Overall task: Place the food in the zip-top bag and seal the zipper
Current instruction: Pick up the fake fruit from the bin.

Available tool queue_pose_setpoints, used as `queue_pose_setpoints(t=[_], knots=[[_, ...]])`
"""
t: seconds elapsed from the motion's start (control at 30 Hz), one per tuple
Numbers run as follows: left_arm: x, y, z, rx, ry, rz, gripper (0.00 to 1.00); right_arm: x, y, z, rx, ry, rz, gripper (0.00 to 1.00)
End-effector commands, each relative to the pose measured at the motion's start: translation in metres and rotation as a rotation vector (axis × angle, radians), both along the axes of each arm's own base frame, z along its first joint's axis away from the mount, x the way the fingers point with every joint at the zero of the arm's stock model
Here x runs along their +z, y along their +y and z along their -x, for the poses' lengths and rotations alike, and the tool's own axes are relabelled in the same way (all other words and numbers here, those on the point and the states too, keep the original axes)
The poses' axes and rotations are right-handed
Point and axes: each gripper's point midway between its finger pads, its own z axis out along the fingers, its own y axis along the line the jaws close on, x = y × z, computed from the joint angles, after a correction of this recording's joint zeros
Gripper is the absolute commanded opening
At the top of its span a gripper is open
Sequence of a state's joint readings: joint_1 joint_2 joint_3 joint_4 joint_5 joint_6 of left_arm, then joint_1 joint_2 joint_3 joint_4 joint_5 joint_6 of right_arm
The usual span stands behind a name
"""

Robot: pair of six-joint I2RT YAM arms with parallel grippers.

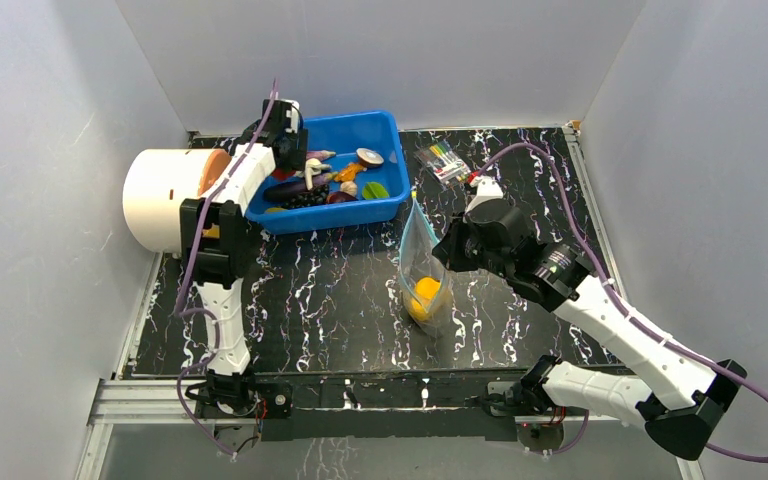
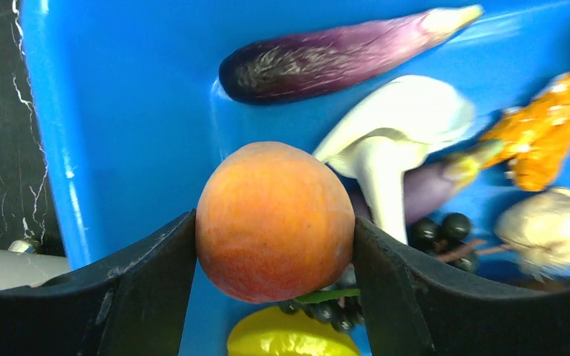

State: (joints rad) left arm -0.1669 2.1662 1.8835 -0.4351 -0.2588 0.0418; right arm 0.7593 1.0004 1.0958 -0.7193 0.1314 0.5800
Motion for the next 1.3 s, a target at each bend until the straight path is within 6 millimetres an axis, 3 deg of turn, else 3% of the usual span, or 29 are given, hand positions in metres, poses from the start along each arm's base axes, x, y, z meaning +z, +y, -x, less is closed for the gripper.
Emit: queue_pose_setpoints(t=[0.0,0.27,0.53,0.9,1.03,1.27], knots=[[0.064,-0.024,0.016,-0.04,-0.089,0.149,0.45,0.009,0.005,-0.003,-0.006,-0.033,-0.049,0.0],[0.104,-0.065,0.066,-0.162,-0.097,0.388,0.42,0.021,0.005,-0.002,-0.018,-0.043,-0.093,0.0],[0.132,-0.104,0.129,-0.303,-0.089,0.628,0.42,0.058,-0.04,-0.006,-0.145,-0.139,0.032,0.0],[0.136,-0.142,0.211,-0.461,-0.047,0.83,0.41,0.107,-0.101,0.0,-0.33,-0.215,0.157,0.0],[0.137,-0.153,0.237,-0.499,-0.031,0.865,0.41,0.09,-0.09,-0.002,-0.285,-0.2,0.162,0.0],[0.123,-0.174,0.285,-0.558,0.039,0.925,0.4,0.045,-0.029,-0.002,-0.092,-0.138,-0.006,0.0]])
